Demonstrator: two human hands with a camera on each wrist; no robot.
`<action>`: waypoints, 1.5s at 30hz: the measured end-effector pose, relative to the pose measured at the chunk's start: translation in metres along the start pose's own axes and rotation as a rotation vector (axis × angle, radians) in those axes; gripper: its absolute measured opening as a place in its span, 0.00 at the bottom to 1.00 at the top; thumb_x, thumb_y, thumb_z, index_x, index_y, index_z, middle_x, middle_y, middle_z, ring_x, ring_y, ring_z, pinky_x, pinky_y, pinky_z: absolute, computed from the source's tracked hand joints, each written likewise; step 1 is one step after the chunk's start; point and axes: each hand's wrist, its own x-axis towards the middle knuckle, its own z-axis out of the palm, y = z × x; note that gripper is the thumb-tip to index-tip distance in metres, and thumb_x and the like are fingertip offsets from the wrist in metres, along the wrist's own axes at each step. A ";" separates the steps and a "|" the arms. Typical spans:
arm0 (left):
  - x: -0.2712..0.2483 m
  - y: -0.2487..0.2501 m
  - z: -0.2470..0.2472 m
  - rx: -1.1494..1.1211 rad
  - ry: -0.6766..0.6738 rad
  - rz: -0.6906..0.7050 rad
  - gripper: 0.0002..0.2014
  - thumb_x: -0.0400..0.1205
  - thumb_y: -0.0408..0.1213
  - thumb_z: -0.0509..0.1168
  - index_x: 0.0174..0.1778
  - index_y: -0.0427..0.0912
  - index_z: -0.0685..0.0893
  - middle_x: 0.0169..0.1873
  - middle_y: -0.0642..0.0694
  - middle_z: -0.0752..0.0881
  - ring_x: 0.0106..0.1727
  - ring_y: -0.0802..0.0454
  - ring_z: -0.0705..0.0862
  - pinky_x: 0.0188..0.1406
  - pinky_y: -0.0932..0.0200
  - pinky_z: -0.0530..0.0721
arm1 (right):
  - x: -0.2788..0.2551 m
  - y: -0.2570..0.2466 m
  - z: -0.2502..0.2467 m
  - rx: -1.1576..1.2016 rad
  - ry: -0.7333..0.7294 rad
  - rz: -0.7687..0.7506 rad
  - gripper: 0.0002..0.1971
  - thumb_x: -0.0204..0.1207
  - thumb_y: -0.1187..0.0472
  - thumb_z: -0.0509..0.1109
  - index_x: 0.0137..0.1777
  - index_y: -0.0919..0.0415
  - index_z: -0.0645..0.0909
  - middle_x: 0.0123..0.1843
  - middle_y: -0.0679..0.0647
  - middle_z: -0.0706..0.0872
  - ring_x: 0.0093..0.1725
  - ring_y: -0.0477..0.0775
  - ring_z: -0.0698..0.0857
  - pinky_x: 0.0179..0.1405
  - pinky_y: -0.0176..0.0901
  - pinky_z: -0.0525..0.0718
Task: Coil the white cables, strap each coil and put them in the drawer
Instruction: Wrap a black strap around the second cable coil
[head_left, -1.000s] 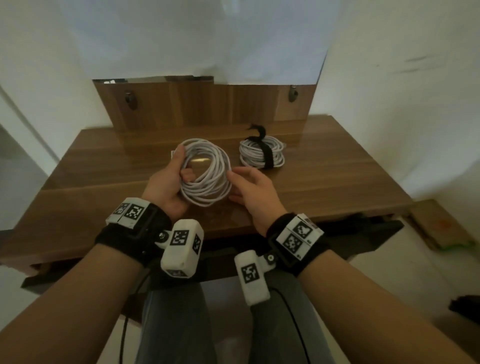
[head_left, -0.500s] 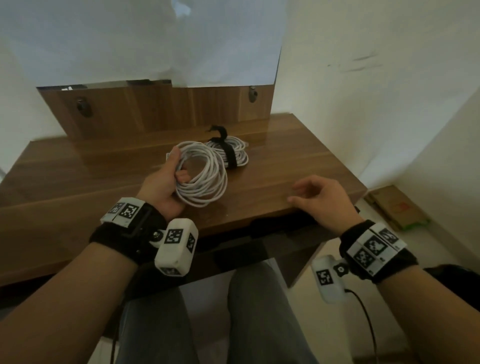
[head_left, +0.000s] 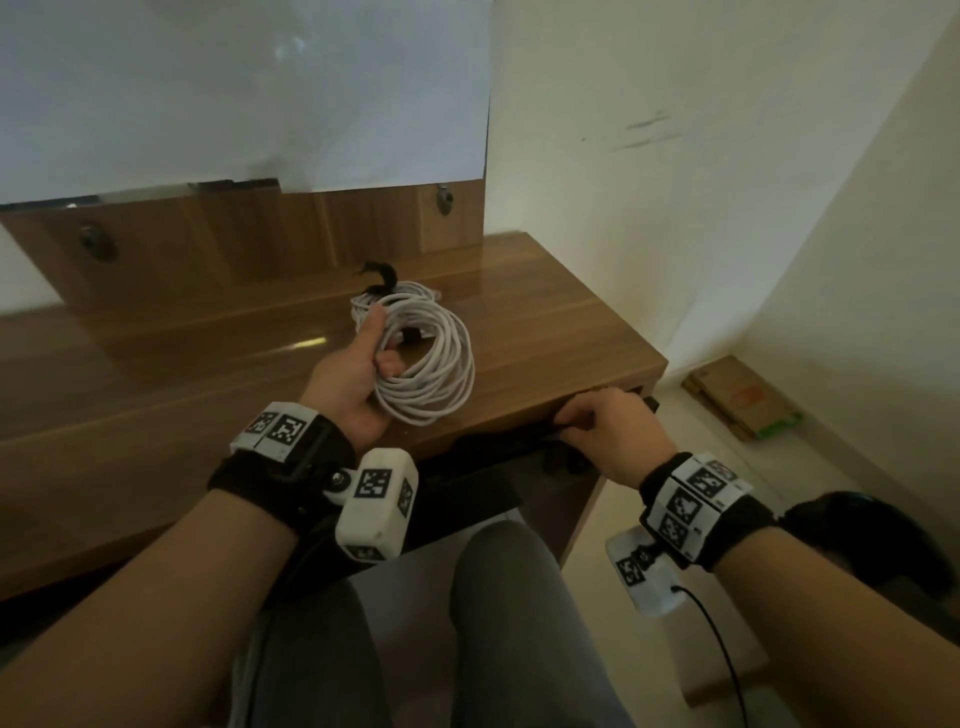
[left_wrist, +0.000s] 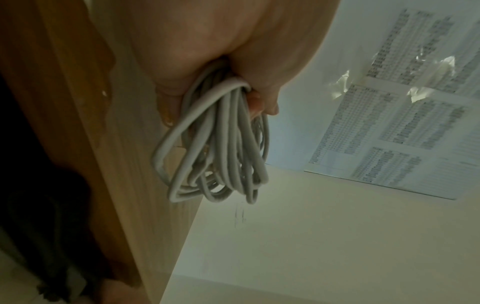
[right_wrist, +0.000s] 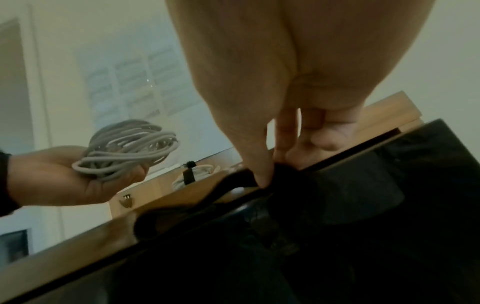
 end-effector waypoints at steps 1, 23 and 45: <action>0.000 0.002 0.000 -0.002 0.006 0.003 0.11 0.87 0.48 0.63 0.49 0.43 0.81 0.21 0.53 0.72 0.19 0.61 0.71 0.19 0.70 0.75 | 0.000 -0.004 -0.002 0.042 0.031 -0.014 0.05 0.81 0.57 0.73 0.54 0.50 0.88 0.49 0.42 0.87 0.50 0.43 0.85 0.56 0.41 0.83; -0.045 0.086 -0.057 0.420 0.202 0.498 0.13 0.86 0.49 0.67 0.58 0.46 0.91 0.49 0.43 0.94 0.52 0.46 0.93 0.59 0.43 0.89 | 0.058 -0.243 -0.014 1.126 -0.196 -0.227 0.07 0.82 0.67 0.70 0.57 0.68 0.81 0.39 0.62 0.89 0.33 0.56 0.88 0.31 0.47 0.90; -0.063 0.118 -0.082 0.605 0.276 0.747 0.18 0.81 0.48 0.72 0.63 0.43 0.87 0.54 0.44 0.92 0.56 0.50 0.91 0.60 0.43 0.89 | 0.072 -0.296 0.030 0.505 0.027 -0.516 0.17 0.69 0.63 0.78 0.49 0.46 0.74 0.45 0.50 0.89 0.44 0.50 0.89 0.44 0.52 0.92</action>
